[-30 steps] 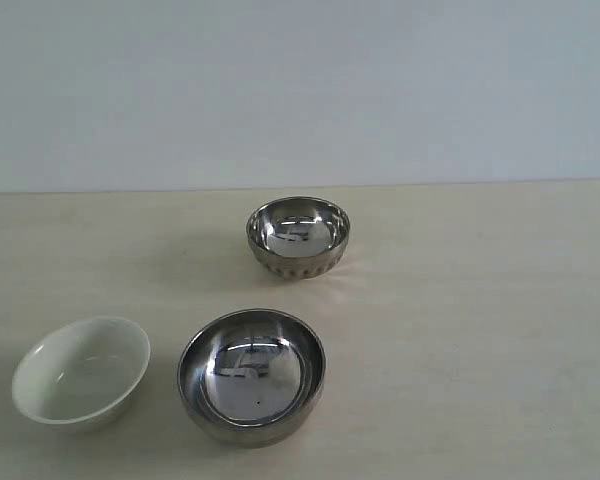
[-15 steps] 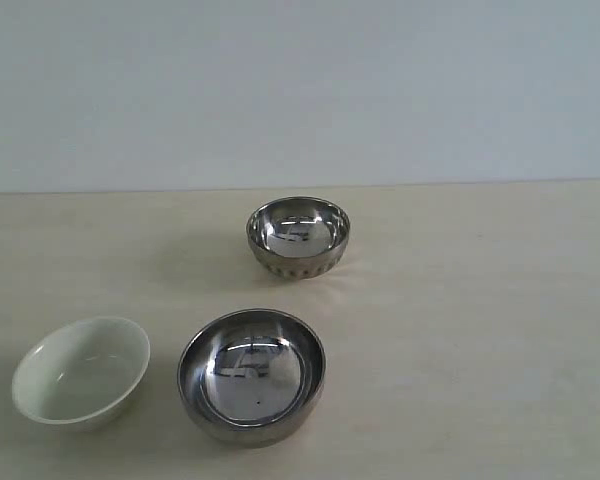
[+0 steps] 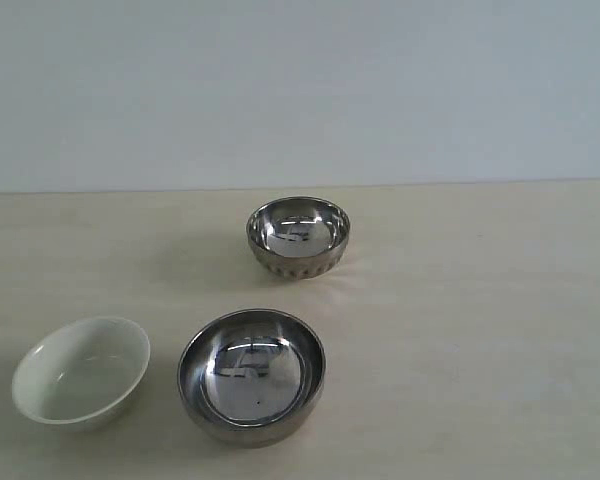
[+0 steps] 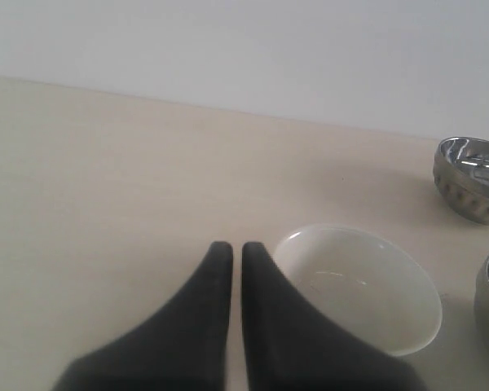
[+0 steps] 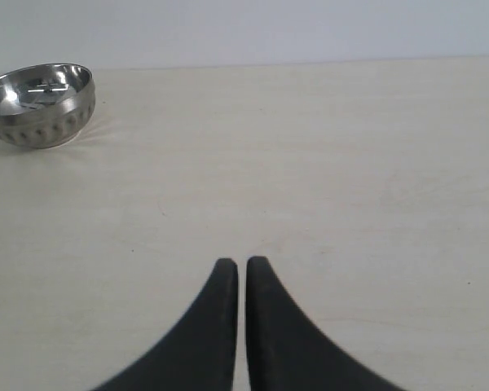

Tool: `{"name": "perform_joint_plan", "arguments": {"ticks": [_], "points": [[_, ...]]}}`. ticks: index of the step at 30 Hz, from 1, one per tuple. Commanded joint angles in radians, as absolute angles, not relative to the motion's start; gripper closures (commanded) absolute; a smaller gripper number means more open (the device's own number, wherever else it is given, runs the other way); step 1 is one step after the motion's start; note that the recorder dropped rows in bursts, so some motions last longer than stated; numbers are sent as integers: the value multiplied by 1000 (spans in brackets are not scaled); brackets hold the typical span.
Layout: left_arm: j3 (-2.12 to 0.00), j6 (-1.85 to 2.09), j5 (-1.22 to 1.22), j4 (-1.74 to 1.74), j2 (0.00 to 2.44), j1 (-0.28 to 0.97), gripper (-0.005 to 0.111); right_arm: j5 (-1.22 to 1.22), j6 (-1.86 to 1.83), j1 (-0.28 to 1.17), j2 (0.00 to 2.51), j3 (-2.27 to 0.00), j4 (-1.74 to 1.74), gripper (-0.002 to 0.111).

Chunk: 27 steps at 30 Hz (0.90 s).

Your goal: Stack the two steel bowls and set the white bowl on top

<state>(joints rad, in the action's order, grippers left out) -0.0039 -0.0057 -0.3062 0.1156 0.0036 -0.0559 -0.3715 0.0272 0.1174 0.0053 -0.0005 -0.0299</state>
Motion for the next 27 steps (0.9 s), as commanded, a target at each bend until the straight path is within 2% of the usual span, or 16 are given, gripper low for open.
{"name": "perform_joint_plan", "arguments": {"ticks": [1, 4, 12, 22, 27], "points": [[0, -8, -296, 123, 0, -49, 103, -364, 23, 112, 0, 0, -28, 108], [0, -8, -296, 123, 0, -49, 103, -369, 37, 112, 0, 0, -35, 108], [0, -8, -296, 123, 0, -49, 103, -372, 432, 112, 0, 0, -436, 108], [0, -8, -296, 123, 0, -49, 103, -364, 438, 112, 0, 0, -444, 108], [0, -8, -296, 123, 0, -49, 103, -214, 454, 112, 0, 0, -464, 108]]}}
